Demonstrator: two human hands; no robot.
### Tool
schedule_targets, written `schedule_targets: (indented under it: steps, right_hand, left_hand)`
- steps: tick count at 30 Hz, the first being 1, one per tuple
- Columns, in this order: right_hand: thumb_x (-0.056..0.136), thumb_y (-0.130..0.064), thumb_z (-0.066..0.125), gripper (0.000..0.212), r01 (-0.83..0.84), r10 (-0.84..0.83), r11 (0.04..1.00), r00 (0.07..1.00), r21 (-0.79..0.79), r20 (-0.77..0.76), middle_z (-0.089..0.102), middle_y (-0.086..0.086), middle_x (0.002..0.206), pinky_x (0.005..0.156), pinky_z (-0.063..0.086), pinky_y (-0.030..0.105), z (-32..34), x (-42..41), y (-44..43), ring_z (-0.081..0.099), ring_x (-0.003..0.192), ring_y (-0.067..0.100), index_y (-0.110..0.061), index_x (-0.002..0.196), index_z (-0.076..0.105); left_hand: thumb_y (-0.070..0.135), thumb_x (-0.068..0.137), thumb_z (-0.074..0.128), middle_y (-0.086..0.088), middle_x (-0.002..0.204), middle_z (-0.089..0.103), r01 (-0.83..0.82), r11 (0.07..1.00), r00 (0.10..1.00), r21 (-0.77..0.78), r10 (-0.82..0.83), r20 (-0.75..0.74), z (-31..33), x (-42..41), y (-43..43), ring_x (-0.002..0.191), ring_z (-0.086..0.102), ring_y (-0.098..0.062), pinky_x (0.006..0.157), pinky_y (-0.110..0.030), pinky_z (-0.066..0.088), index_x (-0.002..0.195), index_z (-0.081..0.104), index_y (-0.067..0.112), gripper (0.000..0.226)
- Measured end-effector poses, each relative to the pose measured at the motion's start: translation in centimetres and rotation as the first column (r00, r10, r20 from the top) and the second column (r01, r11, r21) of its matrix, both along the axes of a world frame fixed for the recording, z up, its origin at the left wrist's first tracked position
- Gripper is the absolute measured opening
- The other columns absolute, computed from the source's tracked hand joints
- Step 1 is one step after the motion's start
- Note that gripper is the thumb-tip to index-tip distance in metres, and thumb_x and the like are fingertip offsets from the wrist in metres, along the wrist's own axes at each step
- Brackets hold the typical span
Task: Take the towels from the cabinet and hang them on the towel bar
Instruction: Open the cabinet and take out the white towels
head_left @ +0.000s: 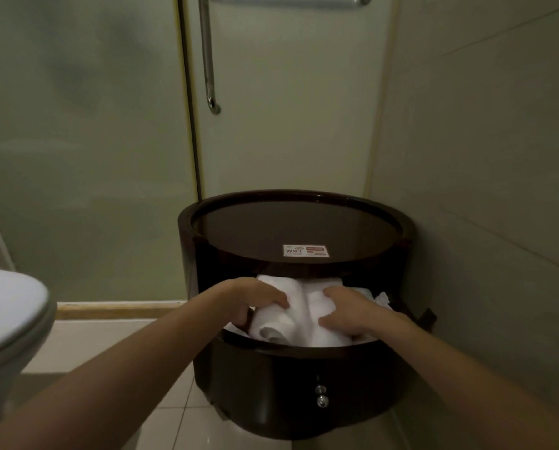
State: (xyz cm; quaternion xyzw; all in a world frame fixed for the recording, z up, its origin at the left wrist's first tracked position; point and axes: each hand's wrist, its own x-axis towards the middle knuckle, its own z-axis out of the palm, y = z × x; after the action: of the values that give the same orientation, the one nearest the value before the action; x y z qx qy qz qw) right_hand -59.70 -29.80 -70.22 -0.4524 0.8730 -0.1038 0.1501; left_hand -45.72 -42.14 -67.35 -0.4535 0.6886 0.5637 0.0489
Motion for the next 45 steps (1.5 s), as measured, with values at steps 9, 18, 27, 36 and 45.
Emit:
schedule_targets:
  steps: [9, 18, 27, 36, 45]
  right_hand:
    - [0.091, -0.023, 0.054, 0.048, 0.082, -0.051, 0.987, 0.976, -0.139, 0.212, 0.049, 0.004, 0.137, 0.087, 0.044, 0.029, 3.3, -0.1, 1.1, 0.051, 0.113, 0.020, -0.023, 0.138, 0.047]
    - [0.072, -0.067, 0.062, 0.062, -0.279, 0.317, 0.852, 0.948, -0.443, 0.012, 0.054, -0.022, 0.113, 0.089, 0.049, 0.026, 9.3, 3.8, 4.8, 0.055, 0.103, -0.001, -0.038, 0.125, 0.049]
    - [0.083, -0.023, 0.065, 0.034, -0.296, 0.032, 0.725, 0.916, -0.621, -0.399, 0.063, -0.001, 0.095, 0.074, 0.050, 0.034, 8.7, 3.3, 3.0, 0.061, 0.085, 0.021, -0.021, 0.115, 0.054]
    - [0.081, -0.007, 0.063, 0.034, -0.327, 0.038, 0.644, 0.916, -0.692, -0.398, 0.069, 0.018, 0.108, 0.079, 0.050, 0.039, 15.3, -1.6, 1.7, 0.063, 0.101, 0.036, -0.006, 0.115, 0.064]
    - [0.081, -0.002, 0.061, 0.018, -0.512, 0.153, 0.494, 0.847, -0.703, -0.509, 0.070, 0.010, 0.091, 0.072, 0.054, 0.037, 17.3, -4.6, -1.6, 0.066, 0.085, 0.027, -0.005, 0.098, 0.067]
  left_hand:
    - [0.015, 0.087, 0.063, -0.021, 0.101, 0.060, -0.149, 0.926, 0.945, 0.346, 0.237, -0.226, 3.5, 0.5, 2.2, 0.084, 0.061, -0.032, 0.065, -0.043, 0.051, 0.113, 0.049, 0.003, 0.032]
    - [0.015, 0.086, 0.063, -0.017, 0.086, 0.067, -0.170, 0.880, 0.878, 0.442, 0.339, -0.337, 7.0, -0.9, 1.9, 0.067, 0.065, -0.026, 0.050, -0.037, 0.058, 0.106, 0.059, -0.002, 0.027]
    - [0.017, 0.088, 0.062, -0.014, 0.096, 0.066, -0.060, 0.953, 0.900, 0.296, 0.180, -0.398, 11.1, -0.9, 2.0, 0.080, 0.064, -0.026, 0.066, -0.035, 0.058, 0.100, 0.064, -0.002, 0.022]
    - [0.025, 0.083, 0.064, -0.005, 0.096, 0.065, -0.170, 0.496, 0.898, -0.852, -0.278, -0.341, 12.5, 0.5, -1.3, 0.088, 0.061, -0.020, 0.079, -0.037, 0.052, 0.107, 0.060, 0.007, 0.029]
    - [0.026, 0.072, 0.080, -0.005, 0.131, 0.056, -0.051, 0.250, 0.820, -0.967, -0.542, -0.184, 12.6, -3.4, -4.8, 0.117, 0.054, -0.024, 0.092, -0.040, 0.046, 0.137, 0.043, 0.019, 0.075]
